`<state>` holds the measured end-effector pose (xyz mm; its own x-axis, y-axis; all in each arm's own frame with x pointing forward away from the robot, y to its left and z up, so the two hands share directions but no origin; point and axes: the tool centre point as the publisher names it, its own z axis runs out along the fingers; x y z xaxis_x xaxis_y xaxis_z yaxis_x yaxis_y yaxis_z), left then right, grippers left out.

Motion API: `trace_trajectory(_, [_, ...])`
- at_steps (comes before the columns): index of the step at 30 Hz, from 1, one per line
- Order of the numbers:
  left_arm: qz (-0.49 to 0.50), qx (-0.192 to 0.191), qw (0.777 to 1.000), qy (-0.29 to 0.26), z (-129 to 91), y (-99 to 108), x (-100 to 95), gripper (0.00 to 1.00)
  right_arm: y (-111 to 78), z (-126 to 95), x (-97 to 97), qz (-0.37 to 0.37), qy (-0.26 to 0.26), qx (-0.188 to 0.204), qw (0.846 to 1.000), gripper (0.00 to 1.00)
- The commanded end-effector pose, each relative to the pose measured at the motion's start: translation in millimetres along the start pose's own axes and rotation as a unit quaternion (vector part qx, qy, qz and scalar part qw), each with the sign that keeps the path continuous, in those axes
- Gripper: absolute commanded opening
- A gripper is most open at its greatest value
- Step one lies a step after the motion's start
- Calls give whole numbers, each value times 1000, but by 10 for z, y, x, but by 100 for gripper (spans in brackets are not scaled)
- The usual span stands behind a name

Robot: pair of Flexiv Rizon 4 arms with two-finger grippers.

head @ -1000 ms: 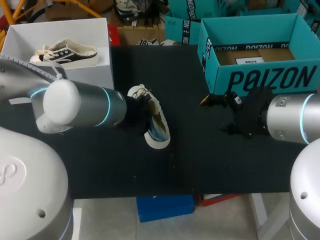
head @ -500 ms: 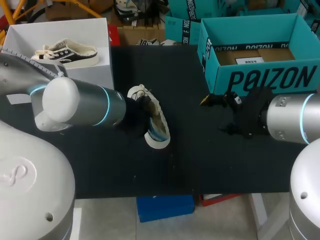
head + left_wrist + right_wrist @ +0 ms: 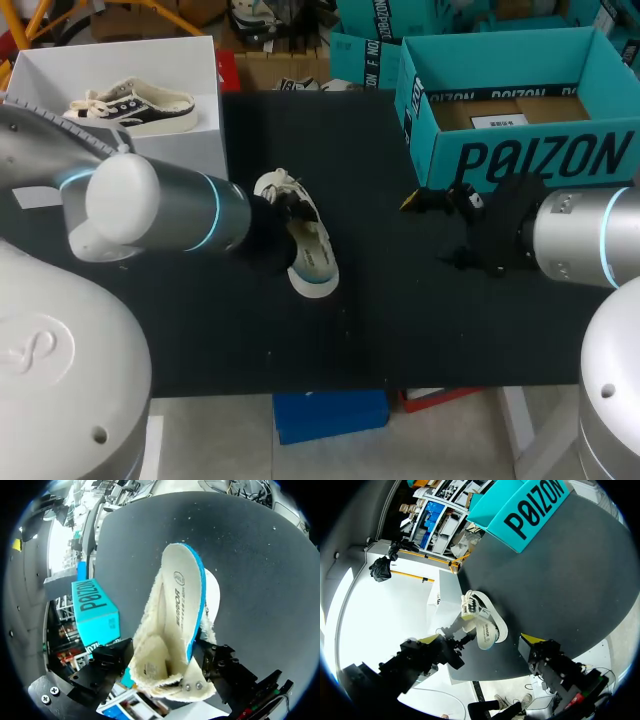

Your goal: Take the shoe out of the shoebox, open the shoe tongue, remove and reinsert the insole, then place the shoe into the shoebox

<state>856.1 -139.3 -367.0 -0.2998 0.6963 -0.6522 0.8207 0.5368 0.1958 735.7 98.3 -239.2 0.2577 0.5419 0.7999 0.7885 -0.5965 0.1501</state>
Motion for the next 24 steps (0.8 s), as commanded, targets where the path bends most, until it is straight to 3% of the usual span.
trace_trajectory(1, [-1, 1, 1000, 2, -54, 27, 29, 78, 21, -37, -47, 4, 5, 16, 1000, 100])
trace_trajectory(7, [-5, 3, 1000, -2, -31, 8, 26, 72, 21, -37, -47, 4, 5, 16, 1000, 100])
trace_trajectory(11, [-9, 8, 1000, -5, 39, -28, 31, 49, 21, -37, -47, 4, 5, 16, 1000, 100])
trace_trajectory(22, [-11, 15, 1000, -4, 210, -102, 60, 37, 21, -37, -47, 4, 5, 16, 1000, 100])
trace_trajectory(24, [-6, 14, 1000, -3, 227, -115, 67, 28, 21, -37, -47, 4, 5, 16, 1000, 100])
